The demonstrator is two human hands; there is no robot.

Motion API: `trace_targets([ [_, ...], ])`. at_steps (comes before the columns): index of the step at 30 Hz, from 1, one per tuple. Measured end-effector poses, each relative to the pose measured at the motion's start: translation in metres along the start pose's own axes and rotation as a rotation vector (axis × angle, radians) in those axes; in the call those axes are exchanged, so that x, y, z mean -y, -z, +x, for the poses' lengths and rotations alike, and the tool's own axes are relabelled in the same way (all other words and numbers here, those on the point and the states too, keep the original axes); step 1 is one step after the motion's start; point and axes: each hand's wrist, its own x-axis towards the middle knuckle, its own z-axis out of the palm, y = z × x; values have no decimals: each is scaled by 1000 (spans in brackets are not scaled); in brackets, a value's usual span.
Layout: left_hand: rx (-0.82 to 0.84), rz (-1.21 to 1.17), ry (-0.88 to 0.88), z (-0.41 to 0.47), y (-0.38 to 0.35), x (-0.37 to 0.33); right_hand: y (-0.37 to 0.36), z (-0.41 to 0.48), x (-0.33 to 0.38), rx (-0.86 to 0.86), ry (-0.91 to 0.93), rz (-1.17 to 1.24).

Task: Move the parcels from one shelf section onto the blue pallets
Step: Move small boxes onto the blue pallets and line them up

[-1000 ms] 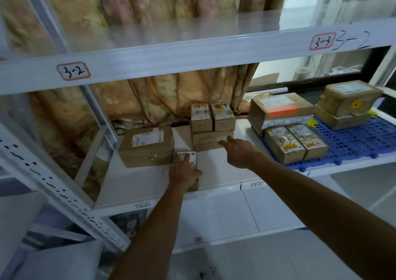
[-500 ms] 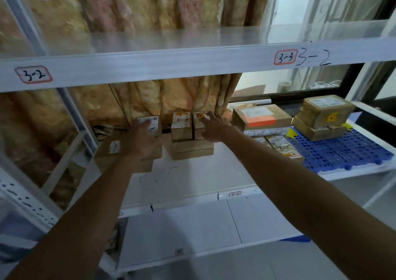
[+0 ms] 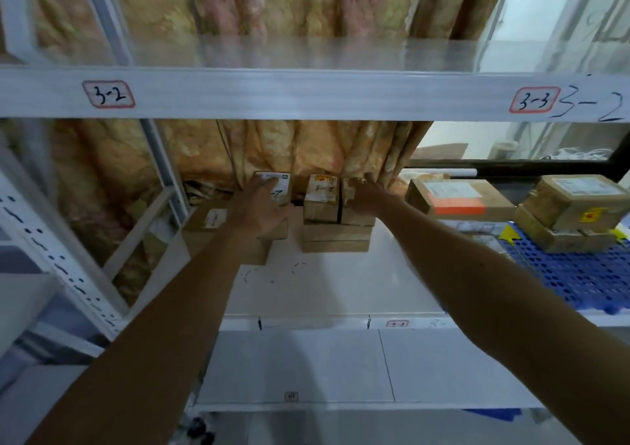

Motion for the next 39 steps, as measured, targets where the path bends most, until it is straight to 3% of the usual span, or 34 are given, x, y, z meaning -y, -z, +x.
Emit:
trace_targets([
  [10,-2,24,-43,39,-6,6,-20,22,10,-52,-51,102],
  [14,-28,83,-37,39,-14,14,-23,17,8,-60,-37,20],
  [25,5,60,-8,33,-10,21,-40,19,2,-52,-235,176],
  [34,40,70,-43,22,16,24,-33,-5,9,-100,-186,190],
  [39,44,65,-71,21,25,25,-9,-31,14,-235,-142,169],
])
